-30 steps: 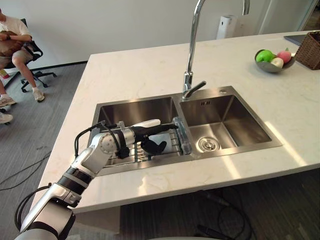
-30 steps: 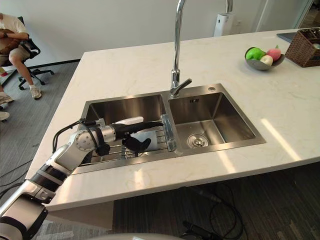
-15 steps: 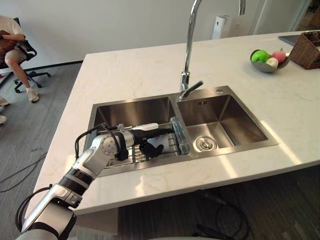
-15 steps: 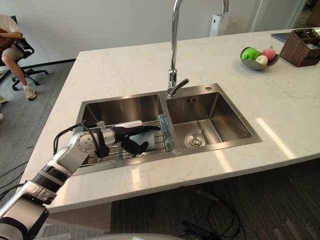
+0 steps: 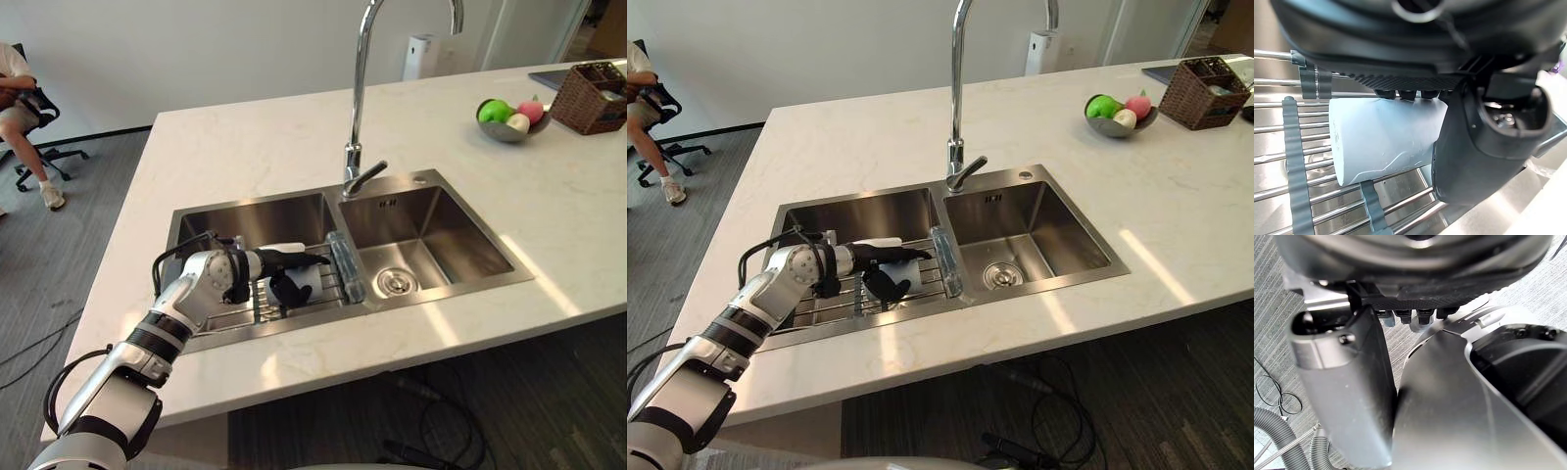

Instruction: Walk over to the sink, pick up the cup, carry it to the dishwasher, place the cup inside the dishwasher, then close the dishwasher door

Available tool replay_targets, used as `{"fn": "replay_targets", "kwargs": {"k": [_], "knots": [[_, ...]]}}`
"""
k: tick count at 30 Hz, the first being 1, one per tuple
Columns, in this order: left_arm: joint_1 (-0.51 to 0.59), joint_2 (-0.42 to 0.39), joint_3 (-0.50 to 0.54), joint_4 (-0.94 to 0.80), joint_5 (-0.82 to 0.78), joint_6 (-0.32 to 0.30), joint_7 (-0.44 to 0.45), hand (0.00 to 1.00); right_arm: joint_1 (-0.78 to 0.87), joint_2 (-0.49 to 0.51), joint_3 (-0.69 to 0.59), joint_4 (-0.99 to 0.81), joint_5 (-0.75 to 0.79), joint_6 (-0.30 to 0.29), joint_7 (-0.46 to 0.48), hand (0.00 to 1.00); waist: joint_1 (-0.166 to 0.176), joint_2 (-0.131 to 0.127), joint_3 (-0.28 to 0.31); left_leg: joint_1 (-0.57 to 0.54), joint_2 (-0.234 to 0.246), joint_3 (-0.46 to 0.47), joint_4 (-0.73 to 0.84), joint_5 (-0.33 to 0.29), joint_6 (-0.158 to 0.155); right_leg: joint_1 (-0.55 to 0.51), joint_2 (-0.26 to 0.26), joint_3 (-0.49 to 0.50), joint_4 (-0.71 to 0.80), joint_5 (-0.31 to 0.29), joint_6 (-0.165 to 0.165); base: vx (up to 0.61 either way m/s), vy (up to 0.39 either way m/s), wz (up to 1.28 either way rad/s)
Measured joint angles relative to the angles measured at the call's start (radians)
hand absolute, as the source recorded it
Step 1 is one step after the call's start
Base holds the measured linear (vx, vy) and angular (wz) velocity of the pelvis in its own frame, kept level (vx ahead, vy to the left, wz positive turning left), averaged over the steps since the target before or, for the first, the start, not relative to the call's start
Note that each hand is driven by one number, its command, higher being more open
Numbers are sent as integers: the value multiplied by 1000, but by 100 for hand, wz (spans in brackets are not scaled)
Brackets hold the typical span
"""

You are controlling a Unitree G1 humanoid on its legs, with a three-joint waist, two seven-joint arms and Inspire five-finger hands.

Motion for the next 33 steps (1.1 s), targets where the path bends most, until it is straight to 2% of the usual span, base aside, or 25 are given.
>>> {"fn": "replay_targets", "kwargs": {"k": [5, 7, 11, 15, 17, 21, 23, 26, 30, 31, 33], "knots": [[-12, -26, -10, 47, 49, 20, -29, 100, -3, -4, 12, 2, -16, 14, 3, 100, -3, -4, -11, 11, 0, 14, 0, -2, -1, 2, 1, 16, -2, 1, 1, -26, -10, -8], [-12, -28, -10, 56, 63, 52, -30, 100, -9, -4, 15, 1, -19, 15, 8, 100, -12, -5, -13, 13, 0, 18, 0, -3, -2, 2, 1, 21, -2, 1, 3, -39, -15, -7], [-9, -43, -3, 55, 93, 75, -32, 100, -11, -6, 15, 1, -41, 19, 23, 100, -14, -5, -15, 13, 0, 20, 0, -3, -2, 0, 1, 24, -2, 2, 5, -7, -3, -1], [47, -56, 71, 23, 119, 78, -28, 100, -18, -7, 18, 1, -54, 29, 29, 100, -14, -5, -15, 12, 1, 19, 5, -5, -5, -6, 3, 31, 1, 4, 8, 5, -12, -5], [99, -57, 109, -27, 140, 77, -2, 100, -21, -7, 19, 1, -56, 30, 32, 100, -13, -5, -14, 11, 2, 16, 5, -8, -6, -14, 4, 41, 2, 6, 10, 5, -18, -15], [215, -90, 196, -62, 163, 43, 117, 100, -22, -5, 18, -4, -79, 32, 45, 100, -11, -7, -14, 11, 4, 16, 10, -18, -10, -18, 6, 51, 2, 7, 10, -2, -15, -8], [262, -109, 211, -62, 190, 26, 208, 100, -23, -6, 18, -7, -94, 36, 52, 100, -7, -6, -12, 8, 7, 19, 27, -31, -11, -18, 5, 56, 2, 7, 10, -13, -17, -8], [302, -142, 245, -62, 244, 16, 284, 100, -23, -8, 18, -9, -102, 36, 61, 100, -3, -5, -8, 10, 8, 19, 32, -37, -12, -19, 6, 63, 2, 7, 11, -20, -21, -7], [332, -164, 279, -62, 259, 17, 328, 100, -30, -8, 18, -8, -127, 37, 73, 100, -2, -5, -7, 10, 8, 19, 32, -40, -16, -19, 6, 64, 1, 7, 11, 0, 0, 0], [339, -177, 291, -61, 276, 18, 341, 0, -30, -8, 18, -8, -130, 37, 74, 100, 2, -5, -7, 11, 8, 19, 32, -42, -19, -20, 6, 64, 1, 7, 11, 0, 0, 0], [342, -186, 295, -61, 293, 26, 350, 0, -32, -8, 18, -8, -133, 37, 76, 100, 3, -6, -6, 11, 8, 19, 32, -42, -19, -20, 6, 64, 0, 7, 11, 0, 0, 0]]}}
